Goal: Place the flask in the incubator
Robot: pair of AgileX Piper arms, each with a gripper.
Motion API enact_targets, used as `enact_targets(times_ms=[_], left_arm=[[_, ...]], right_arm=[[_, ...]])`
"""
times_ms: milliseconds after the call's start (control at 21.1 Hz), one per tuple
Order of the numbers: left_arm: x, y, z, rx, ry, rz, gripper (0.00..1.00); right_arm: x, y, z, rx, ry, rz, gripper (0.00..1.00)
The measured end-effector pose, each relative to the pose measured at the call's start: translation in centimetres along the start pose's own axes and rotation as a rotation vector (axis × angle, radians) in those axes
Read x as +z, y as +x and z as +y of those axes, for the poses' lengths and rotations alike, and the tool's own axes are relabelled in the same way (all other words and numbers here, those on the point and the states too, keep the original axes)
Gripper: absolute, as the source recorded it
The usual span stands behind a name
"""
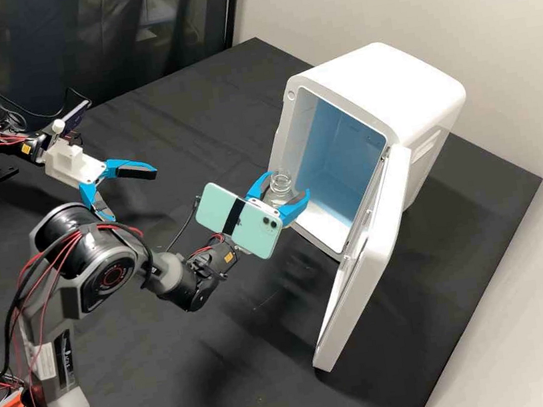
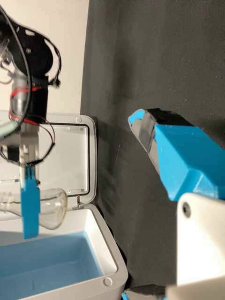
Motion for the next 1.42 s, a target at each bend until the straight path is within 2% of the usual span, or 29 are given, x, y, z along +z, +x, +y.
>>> enact_targets(times_ms=[237,427,569,711,948,996,1091,1280,1328,1423], left_arm=[[0.0,0.0,0.00,0.000,0.000,0.000,1.00],[0.0,0.1,0.05,0.002,0.001,0.000,1.00],[0.0,0.2,0.19,0.008,0.003,-0.002,1.00],[0.0,0.3,0.30,0.013,0.004,-0.003,1.00],[-0.3,0.5,-0.16,-0.008,-0.003,0.006,1.00],[-0.4,0.5,-0.18,-0.008,-0.004,0.010,1.00],[-0.5,0.7,-0.28,-0.013,-0.006,0.012,1.00],[-0.6,0.9,-0.47,-0.021,-0.008,0.014,1.00],[-0.7,0.9,-0.56,-0.025,-0.010,0.015,1.00],[-0.7,0.9,-0.60,-0.027,-0.010,0.015,1.00]], right_arm=[[1.0,2.5,-0.9,-0.055,-0.021,-0.090,0.00],[1.3,4.0,-0.8,-0.059,-0.020,-0.114,0.00],[1.2,5.1,-0.4,-0.054,-0.031,-0.127,0.00],[1.0,6.1,0.1,-0.045,-0.026,-0.132,0.00],[0.0,7.6,1.0,-0.048,-0.034,-0.130,0.00],[-0.4,8.0,1.1,-0.041,-0.035,-0.122,0.00],[-0.4,8.8,1.3,-0.027,-0.043,-0.117,0.00],[-0.1,10.0,1.4,-0.056,-0.031,-0.167,0.00],[-0.2,10.2,1.5,-0.063,-0.035,-0.173,0.00],[-0.6,10.7,2.0,-0.053,-0.049,-0.170,0.00]])
